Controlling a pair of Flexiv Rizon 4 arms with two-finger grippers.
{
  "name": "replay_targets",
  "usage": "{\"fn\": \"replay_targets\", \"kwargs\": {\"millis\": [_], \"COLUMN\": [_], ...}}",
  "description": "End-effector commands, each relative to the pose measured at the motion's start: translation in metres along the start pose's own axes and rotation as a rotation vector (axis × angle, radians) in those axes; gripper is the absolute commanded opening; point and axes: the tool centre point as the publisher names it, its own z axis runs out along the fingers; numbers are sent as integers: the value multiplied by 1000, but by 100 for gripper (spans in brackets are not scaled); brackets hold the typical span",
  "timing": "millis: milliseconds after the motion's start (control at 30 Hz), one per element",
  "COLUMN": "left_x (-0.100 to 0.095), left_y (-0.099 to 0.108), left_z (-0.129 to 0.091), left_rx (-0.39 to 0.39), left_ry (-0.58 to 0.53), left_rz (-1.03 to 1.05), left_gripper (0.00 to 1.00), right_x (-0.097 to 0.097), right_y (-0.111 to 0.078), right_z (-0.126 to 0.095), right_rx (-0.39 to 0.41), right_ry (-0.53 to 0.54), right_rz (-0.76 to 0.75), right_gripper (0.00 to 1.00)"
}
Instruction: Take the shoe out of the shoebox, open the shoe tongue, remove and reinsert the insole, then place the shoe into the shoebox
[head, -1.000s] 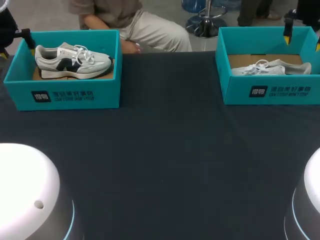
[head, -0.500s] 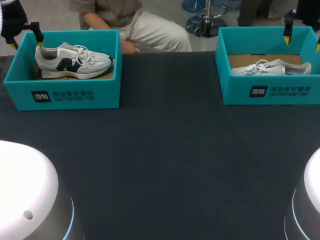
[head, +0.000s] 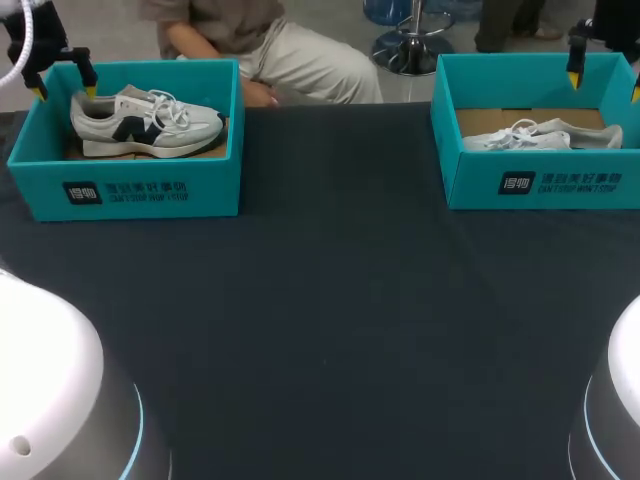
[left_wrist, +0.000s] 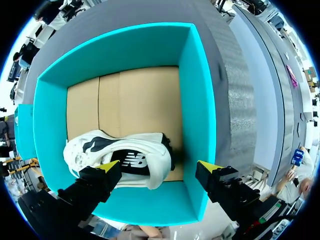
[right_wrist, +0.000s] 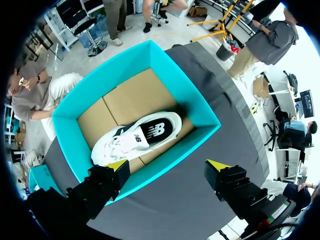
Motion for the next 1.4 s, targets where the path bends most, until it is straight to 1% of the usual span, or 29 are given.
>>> {"fn": "replay_targets", "kwargs": {"millis": [33,133,400,867,1133,1167,1267,1400], "left_x": [0,0,-2,0,0,0,0,0], "left_y": [15,16,17,17,22,23,25,27], "left_z": [11,16,22,38,47,48,48,43], "left_rx": [97,109,121,130,127,128,127,119], "left_ry": [11,16,28,43,56,57,58,51], "left_rz": [1,-2,-3,-8,-1,-1,-1,0], "left_gripper": [100,100,100,100,100,100,96,96], "right_x": [-1,-1,-1,-1,-1,-1,-1,-1], "right_y": [0,0,0,0,0,0,0,0], "right_z": [0,0,0,0,0,0,0,0], "right_rx": [-1,-1,-1,-1,-1,-1,-1,-1], "right_ry": [2,2,2,2,2,2,2,2], "right_rz": [0,0,0,0,0,0,0,0], "right_gripper": [100,100,100,100,100,100,100,100]}}
